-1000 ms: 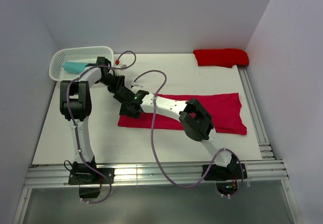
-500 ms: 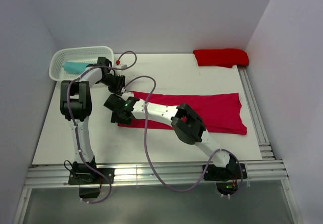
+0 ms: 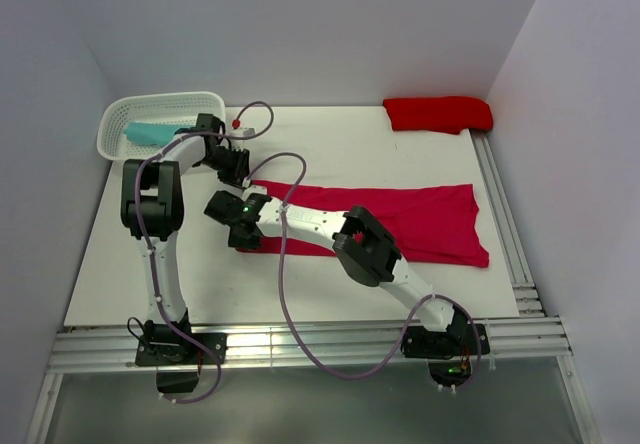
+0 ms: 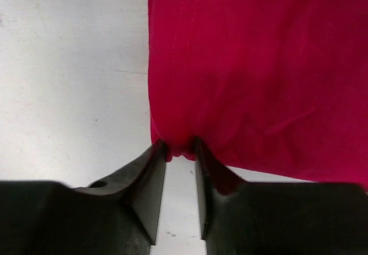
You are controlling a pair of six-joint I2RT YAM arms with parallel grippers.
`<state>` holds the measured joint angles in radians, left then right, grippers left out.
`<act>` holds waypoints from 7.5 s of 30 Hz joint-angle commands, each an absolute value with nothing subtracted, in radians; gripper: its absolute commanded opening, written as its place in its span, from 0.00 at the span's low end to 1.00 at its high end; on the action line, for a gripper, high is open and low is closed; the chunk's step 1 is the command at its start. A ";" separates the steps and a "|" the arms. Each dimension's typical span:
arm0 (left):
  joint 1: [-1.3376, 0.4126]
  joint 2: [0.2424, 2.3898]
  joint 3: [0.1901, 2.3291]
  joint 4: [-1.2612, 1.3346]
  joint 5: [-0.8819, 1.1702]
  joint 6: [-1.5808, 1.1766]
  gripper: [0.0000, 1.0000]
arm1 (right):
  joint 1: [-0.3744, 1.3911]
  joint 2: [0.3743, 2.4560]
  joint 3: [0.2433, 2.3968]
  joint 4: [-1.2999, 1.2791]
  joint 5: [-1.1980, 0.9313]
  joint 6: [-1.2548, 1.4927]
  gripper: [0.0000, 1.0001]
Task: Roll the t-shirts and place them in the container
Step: Roll the tshirt
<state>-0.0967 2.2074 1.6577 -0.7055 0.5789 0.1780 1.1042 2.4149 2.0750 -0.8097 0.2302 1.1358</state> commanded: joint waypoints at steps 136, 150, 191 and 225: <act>-0.442 2.025 1.961 -0.859 0.212 0.167 0.68 | 0.923 1.741 0.786 0.313 0.126 1.555 0.00; -0.307 1.942 1.664 -0.822 0.373 0.261 0.67 | 0.897 1.704 0.724 0.379 0.118 1.601 0.00; -0.367 2.201 1.793 -0.716 0.310 0.230 0.63 | 0.925 1.778 1.240 -0.360 0.365 1.240 0.47; -0.385 2.140 1.819 -0.698 0.232 0.190 0.70 | 1.011 1.896 1.232 -0.420 0.310 1.305 0.11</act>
